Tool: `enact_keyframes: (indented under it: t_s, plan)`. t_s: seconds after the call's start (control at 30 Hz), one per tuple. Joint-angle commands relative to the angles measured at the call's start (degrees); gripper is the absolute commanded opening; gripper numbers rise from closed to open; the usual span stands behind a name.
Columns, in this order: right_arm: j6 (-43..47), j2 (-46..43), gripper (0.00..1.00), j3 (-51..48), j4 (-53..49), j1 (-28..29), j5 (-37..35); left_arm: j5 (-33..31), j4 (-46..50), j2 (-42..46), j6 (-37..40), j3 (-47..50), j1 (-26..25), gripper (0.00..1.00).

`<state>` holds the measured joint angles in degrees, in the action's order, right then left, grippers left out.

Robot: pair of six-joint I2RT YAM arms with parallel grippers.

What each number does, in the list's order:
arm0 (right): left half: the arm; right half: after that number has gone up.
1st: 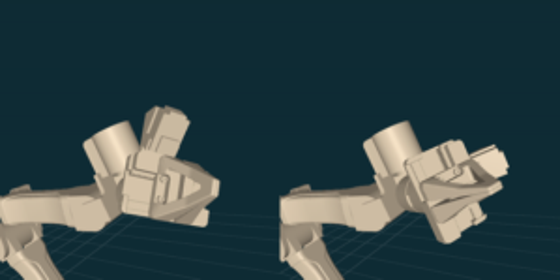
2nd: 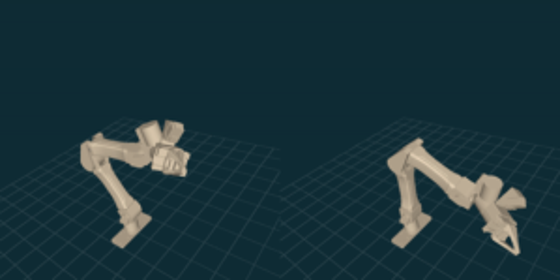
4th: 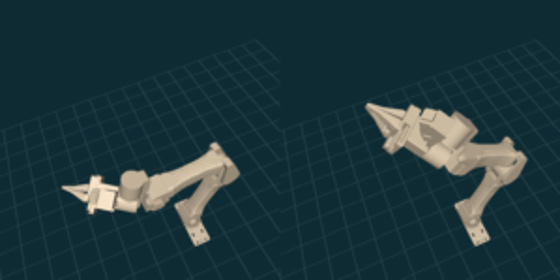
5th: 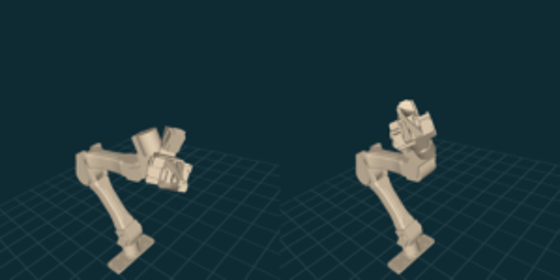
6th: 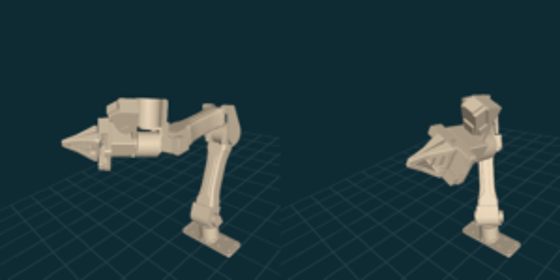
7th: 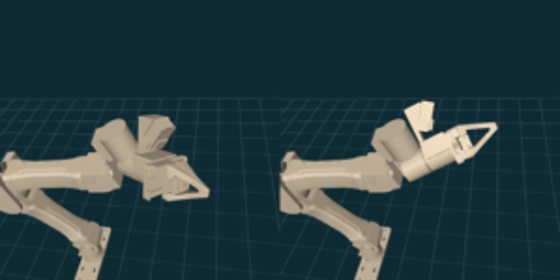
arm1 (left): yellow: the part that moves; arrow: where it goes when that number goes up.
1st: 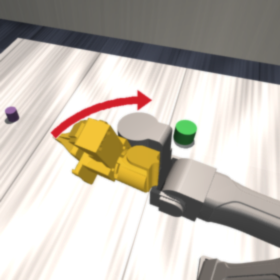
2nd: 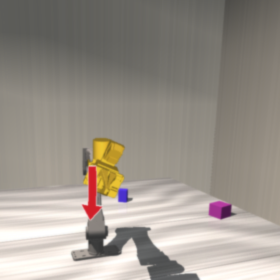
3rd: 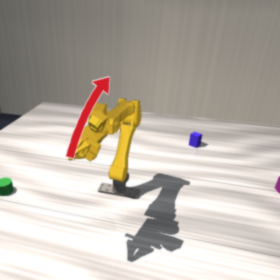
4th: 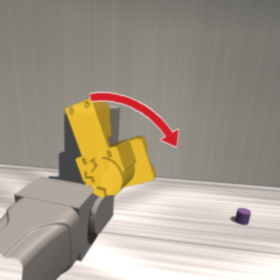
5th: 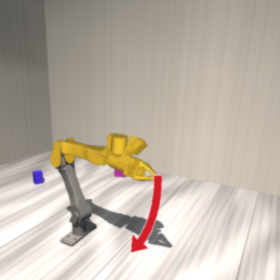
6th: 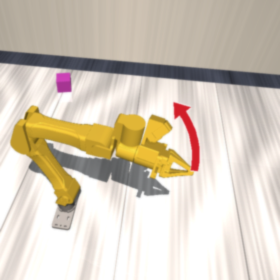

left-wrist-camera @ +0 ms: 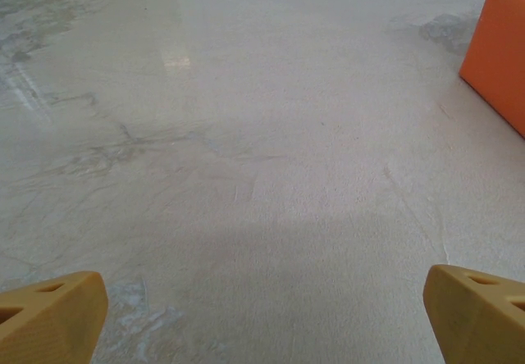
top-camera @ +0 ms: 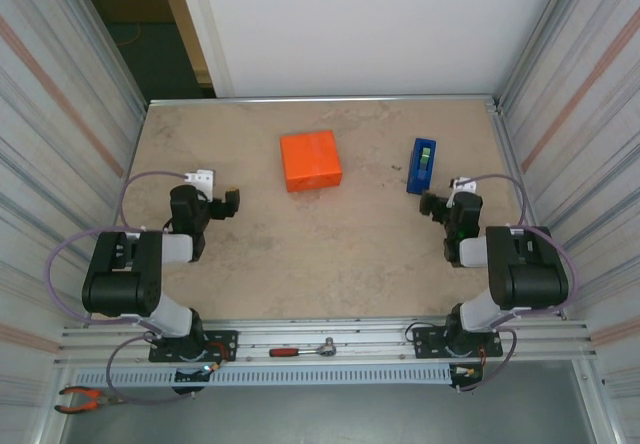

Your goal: Wrap the gift box in paper

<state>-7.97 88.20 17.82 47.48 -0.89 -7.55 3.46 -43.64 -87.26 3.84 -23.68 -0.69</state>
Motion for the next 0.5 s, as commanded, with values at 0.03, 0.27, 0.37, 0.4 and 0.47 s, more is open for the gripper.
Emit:
enact_keyframes:
  t_s: [0.03, 0.27, 0.37, 0.4, 0.47]
  plan:
    - [-0.57, -0.70, 0.98, 5.43, -3.31, -0.22, -3.71, 1.21, 0.66, -0.37, -0.05, -1.61, 0.69, 0.99]
    - [0.63, -0.28, 0.98, 4.05, 0.82, 1.43, -7.13, 1.11, 0.27, -0.09, 0.15, -1.28, 0.69, 0.99]
    - [0.63, -0.12, 0.98, 4.19, 0.87, 1.01, -6.16, 0.47, -0.16, 0.10, 0.33, -0.97, 0.31, 0.99]
    - [0.58, -0.13, 0.99, 4.25, 0.80, 0.73, -5.64, 0.45, -0.37, 0.32, 0.30, -0.76, 0.29, 0.99]
    - [0.56, -0.13, 0.98, 4.27, 0.77, 0.79, -5.65, 0.40, -0.72, 0.47, 0.30, -0.45, 0.29, 0.99]
